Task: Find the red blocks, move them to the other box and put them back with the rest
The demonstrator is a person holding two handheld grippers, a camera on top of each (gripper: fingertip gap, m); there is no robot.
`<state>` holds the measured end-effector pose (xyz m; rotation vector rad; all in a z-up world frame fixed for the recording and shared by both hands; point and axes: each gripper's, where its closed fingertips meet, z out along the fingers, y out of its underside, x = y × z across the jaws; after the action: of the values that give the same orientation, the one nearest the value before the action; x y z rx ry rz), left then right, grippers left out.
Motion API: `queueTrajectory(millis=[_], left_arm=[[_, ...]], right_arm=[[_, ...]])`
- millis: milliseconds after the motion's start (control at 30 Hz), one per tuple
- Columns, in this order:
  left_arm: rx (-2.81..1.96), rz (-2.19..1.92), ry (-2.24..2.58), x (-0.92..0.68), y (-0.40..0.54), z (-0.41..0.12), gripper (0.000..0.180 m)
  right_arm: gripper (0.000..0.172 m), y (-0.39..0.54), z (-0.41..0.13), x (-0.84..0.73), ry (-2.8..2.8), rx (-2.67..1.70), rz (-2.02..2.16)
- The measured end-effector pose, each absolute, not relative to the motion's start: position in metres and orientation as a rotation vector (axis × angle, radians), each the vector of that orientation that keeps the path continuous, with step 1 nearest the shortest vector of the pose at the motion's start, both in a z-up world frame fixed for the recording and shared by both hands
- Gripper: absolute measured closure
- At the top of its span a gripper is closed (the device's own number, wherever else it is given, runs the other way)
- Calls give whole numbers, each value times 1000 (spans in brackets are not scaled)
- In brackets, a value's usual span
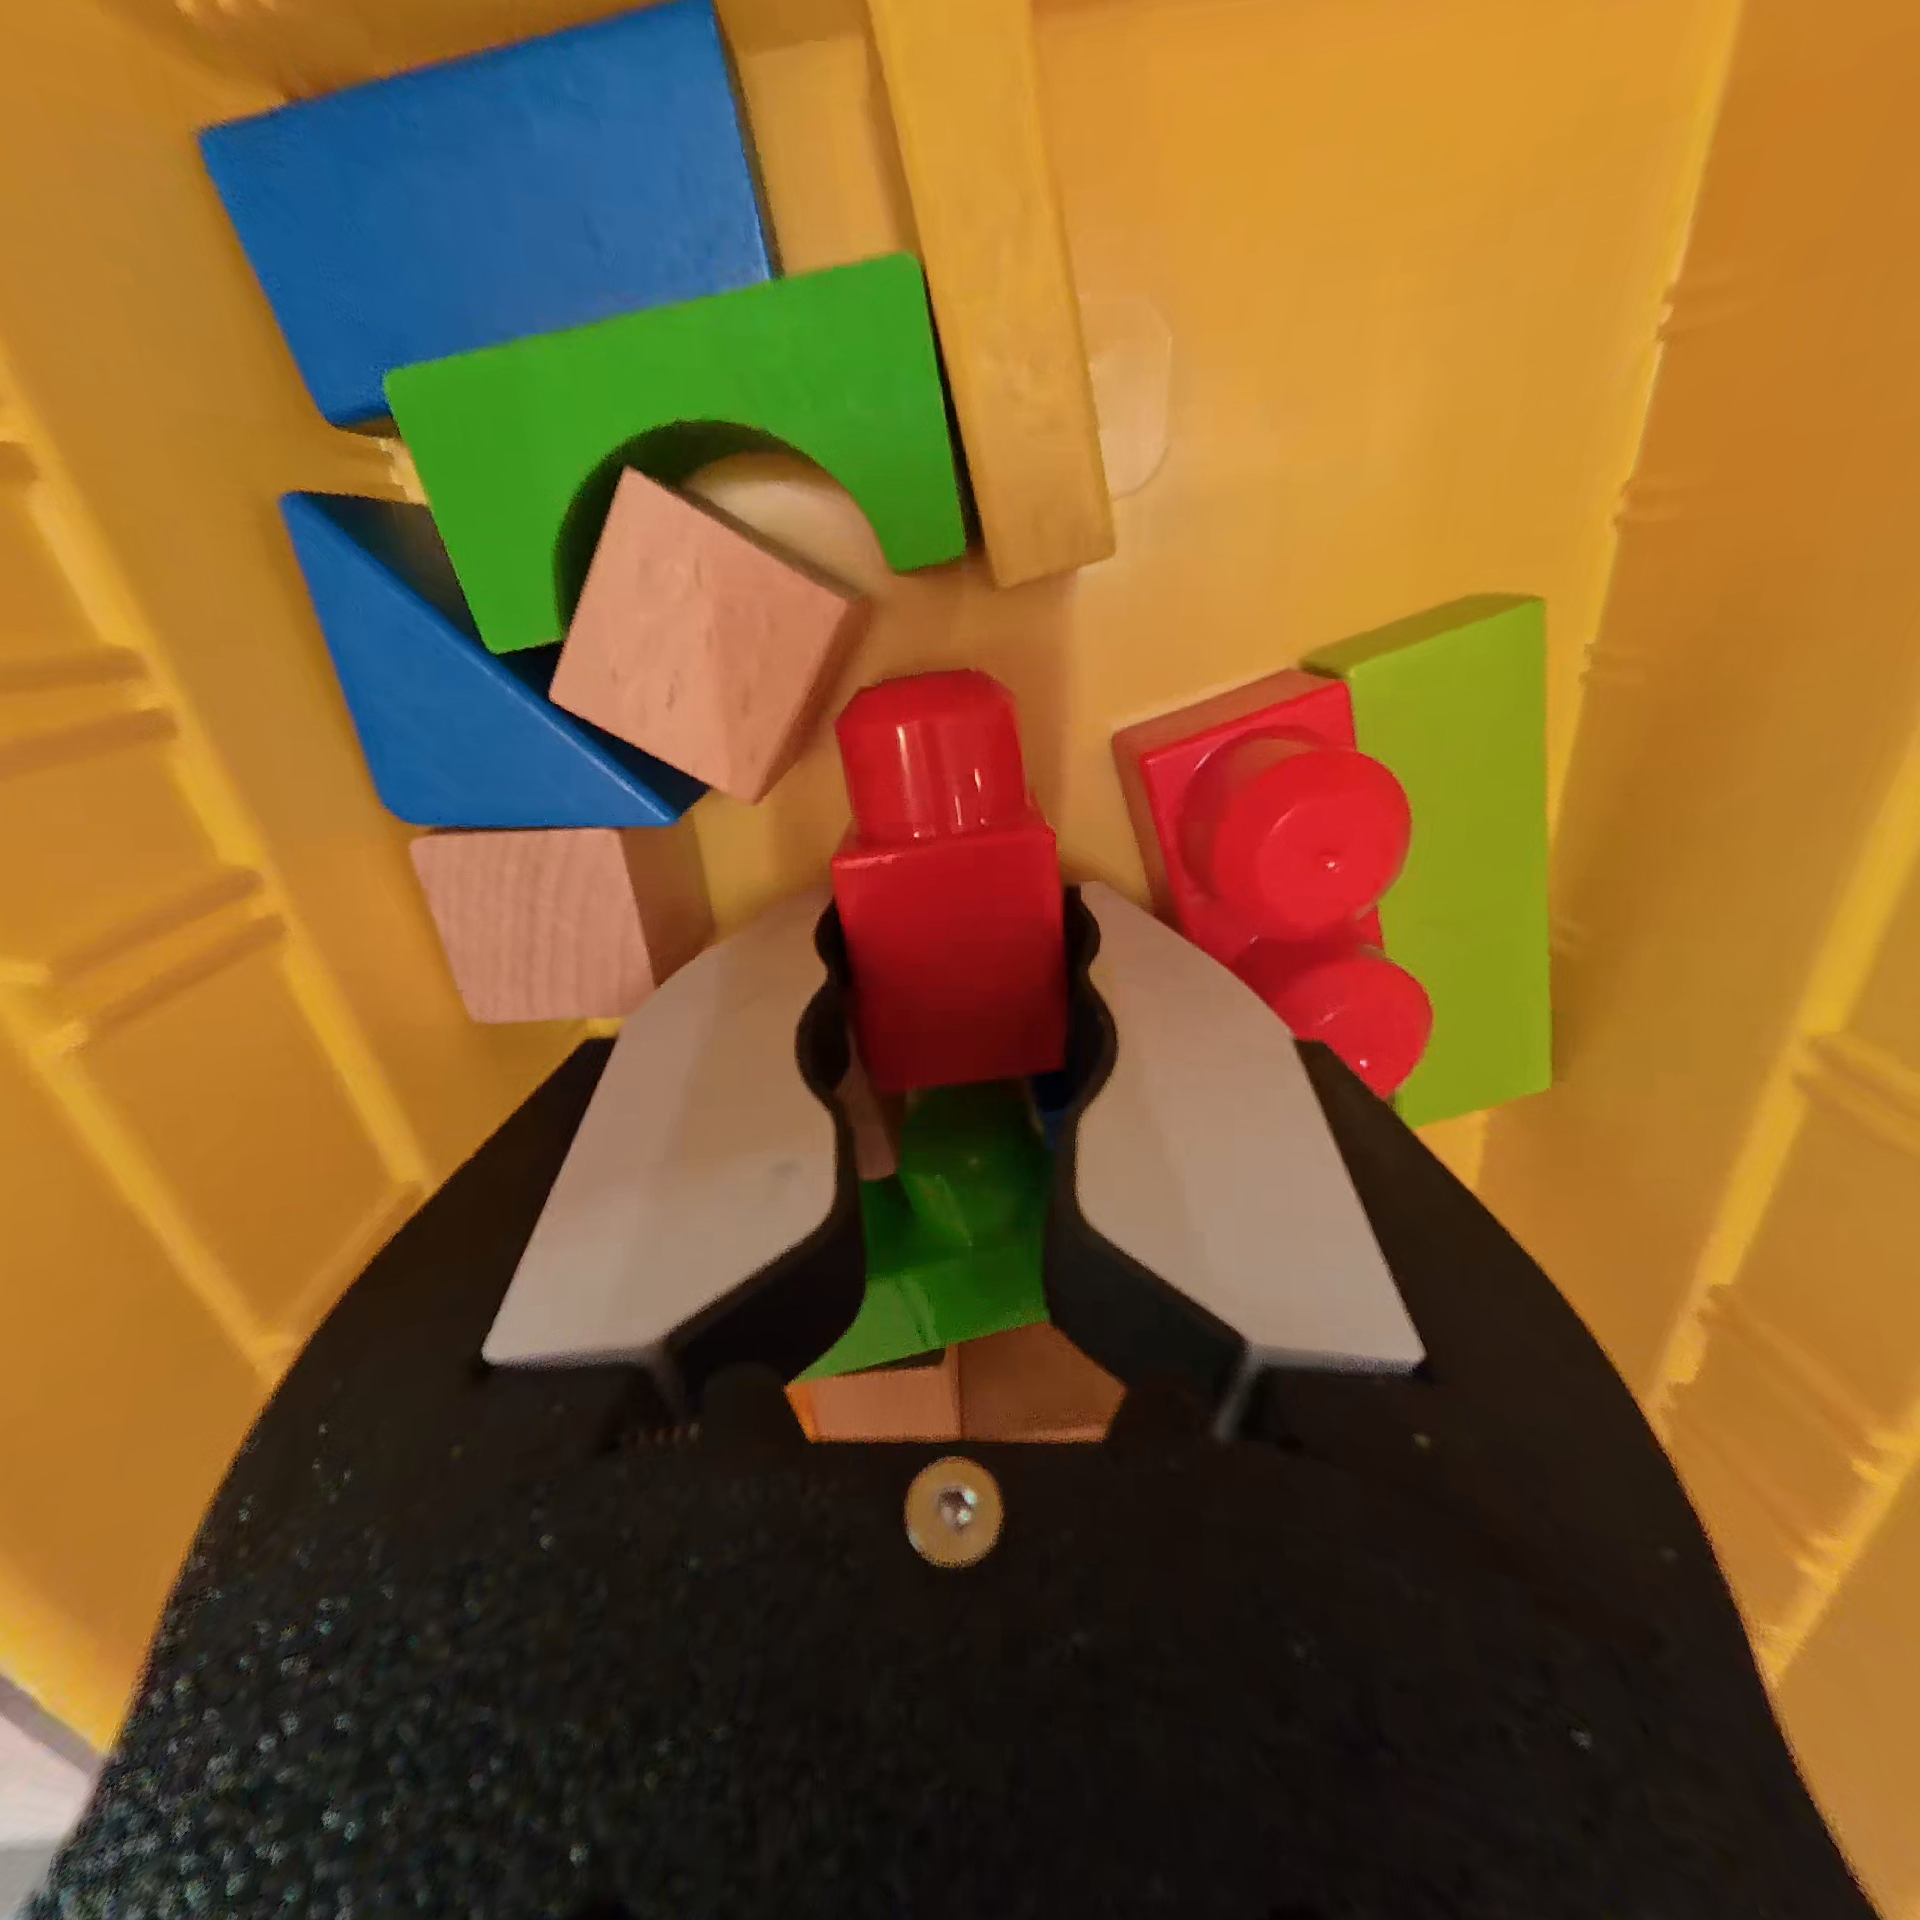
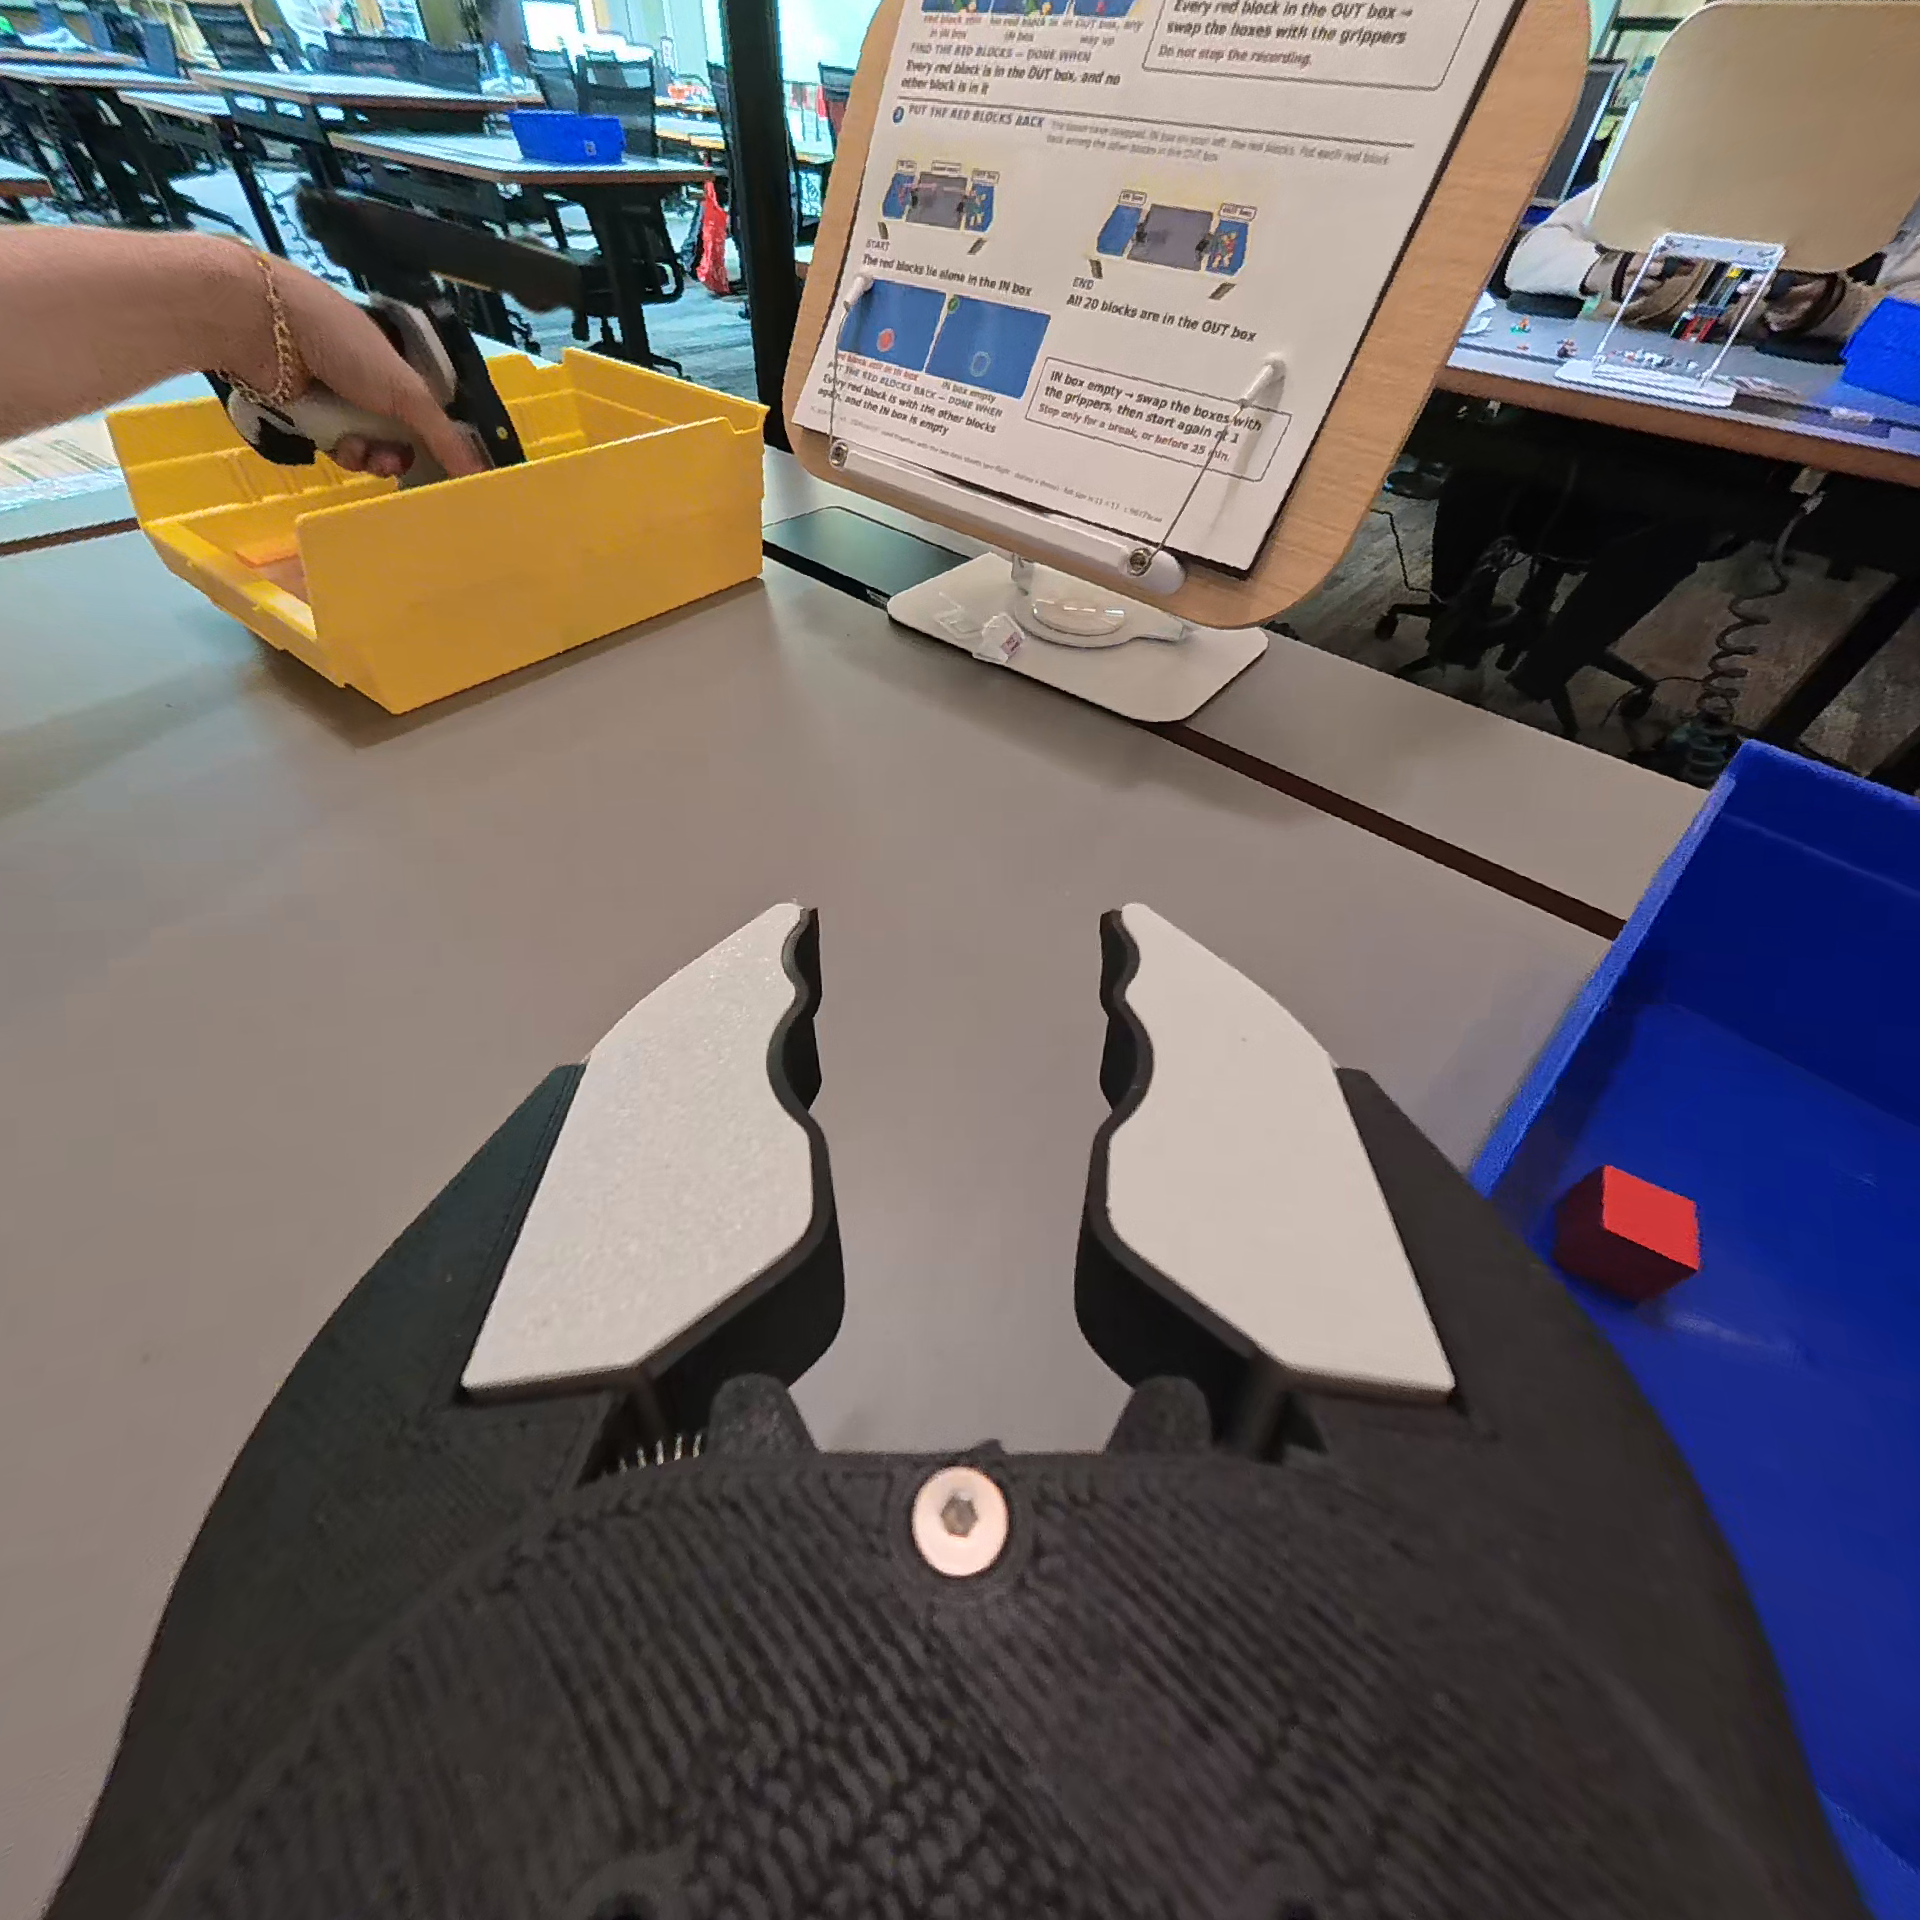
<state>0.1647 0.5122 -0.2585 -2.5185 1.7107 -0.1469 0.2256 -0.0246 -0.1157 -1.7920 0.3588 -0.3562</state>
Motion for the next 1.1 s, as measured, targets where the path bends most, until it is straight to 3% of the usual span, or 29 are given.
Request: queueTrajectory(millis=[200,367,533,700,900,1100], left_arm=[[-2381,-278,1724,169,514,-239,144],[-2025,-632,1750,183,496,-172,144],[-1457,-1152,1836,186,414,-94,144],[-943,-1606,1868,166,309,-49,144],[-493,-1991,1842,138,204,-28,144],[-298,-2079,1855,135,138,-46,144]], right_arm=[[120,-19,-116,221,352,-1781,-325],[120,-10,-116,215,332,-1762,-268],[120,14,-100,204,259,-1710,-174],[119,56,-65,184,113,-1604,-25],[116,101,-33,165,-46,-1533,107],[120,121,-23,137,-174,-1467,250]])
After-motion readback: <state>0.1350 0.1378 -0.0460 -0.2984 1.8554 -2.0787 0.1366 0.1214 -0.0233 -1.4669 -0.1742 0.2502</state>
